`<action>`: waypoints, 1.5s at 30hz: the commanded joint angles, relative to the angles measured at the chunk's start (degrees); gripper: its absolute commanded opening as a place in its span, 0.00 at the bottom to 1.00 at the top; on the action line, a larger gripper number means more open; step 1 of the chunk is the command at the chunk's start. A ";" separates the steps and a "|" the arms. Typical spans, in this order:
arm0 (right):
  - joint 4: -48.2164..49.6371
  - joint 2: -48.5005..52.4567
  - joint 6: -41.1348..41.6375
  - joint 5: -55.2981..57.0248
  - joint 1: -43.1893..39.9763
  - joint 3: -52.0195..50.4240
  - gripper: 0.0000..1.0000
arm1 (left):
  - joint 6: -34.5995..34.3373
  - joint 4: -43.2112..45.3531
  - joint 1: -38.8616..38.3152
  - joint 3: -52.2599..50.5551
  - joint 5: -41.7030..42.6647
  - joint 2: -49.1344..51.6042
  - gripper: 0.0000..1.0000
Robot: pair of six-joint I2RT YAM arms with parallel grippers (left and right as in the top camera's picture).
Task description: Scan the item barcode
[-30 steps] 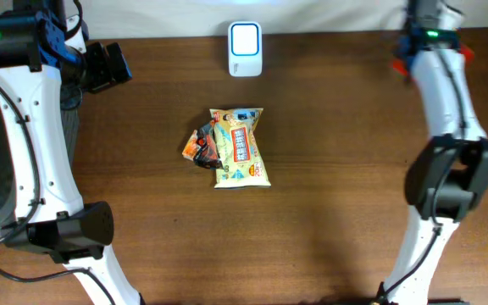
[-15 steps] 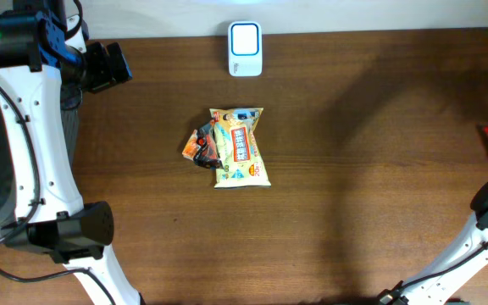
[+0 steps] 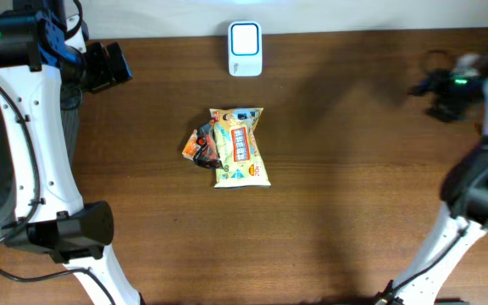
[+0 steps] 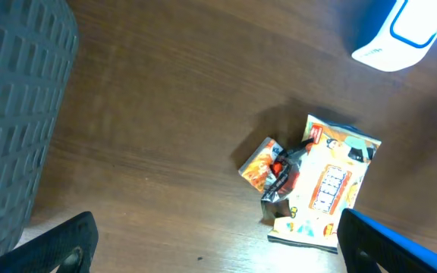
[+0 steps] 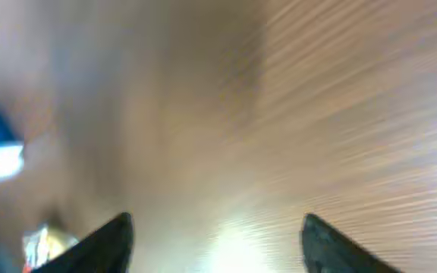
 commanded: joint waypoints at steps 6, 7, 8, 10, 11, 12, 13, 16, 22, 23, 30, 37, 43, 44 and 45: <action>-3.17 0.66 -12.17 5.25 32.96 -0.07 0.24 | 0.68 -0.04 0.11 0.15 0.59 -0.31 0.99; -2.34 0.72 -11.34 7.17 36.70 -0.07 0.14 | 0.68 -0.04 0.11 0.15 0.59 -0.31 0.99; -1.33 0.90 -9.62 8.74 39.41 -0.07 0.10 | 0.68 -0.04 0.11 0.17 0.59 -0.31 0.99; 0.85 1.25 -7.34 10.67 43.69 -0.07 0.07 | 0.68 -0.04 0.11 0.17 0.59 -0.31 0.99; 2.05 1.46 -7.13 11.19 45.70 -0.07 0.05 | 0.68 -0.04 0.11 0.15 0.59 -0.31 0.99; 2.73 1.60 -6.38 11.63 46.60 -0.07 0.04 | 0.68 -0.02 0.11 0.17 0.59 -0.31 0.99; 3.74 1.62 -3.58 13.66 47.67 -0.07 0.04 | 0.68 -0.04 0.11 0.17 0.59 -0.31 0.99; 5.03 2.21 -0.72 16.46 48.61 -0.07 0.04 | 0.68 -0.04 0.11 0.17 0.59 -0.31 0.99; 5.60 6.86 3.23 22.40 48.54 -2.78 0.04 | 0.68 -0.04 0.11 0.15 0.59 -0.31 0.99; 4.98 6.91 5.55 26.23 48.37 -2.97 0.04 | 0.68 -0.04 0.11 0.15 0.59 -0.31 0.99; -5.01 3.98 9.94 33.44 44.85 0.26 0.04 | 0.68 -0.04 0.11 0.15 0.59 -0.31 0.99; -13.88 -1.88 9.05 32.13 41.90 3.80 0.04 | 0.68 -0.02 0.11 0.15 0.59 -0.31 0.99; -6.27 -0.20 7.43 24.79 45.35 -4.11 0.04 | 0.68 -0.04 0.11 0.17 0.59 -0.31 0.99; -4.96 -0.15 7.43 24.22 45.88 -5.49 0.04 | 0.68 -0.02 0.11 0.17 0.59 -0.31 0.99; -3.50 -0.15 7.43 22.21 46.60 -7.26 0.04 | 0.68 -0.02 0.11 0.15 0.59 -0.31 0.99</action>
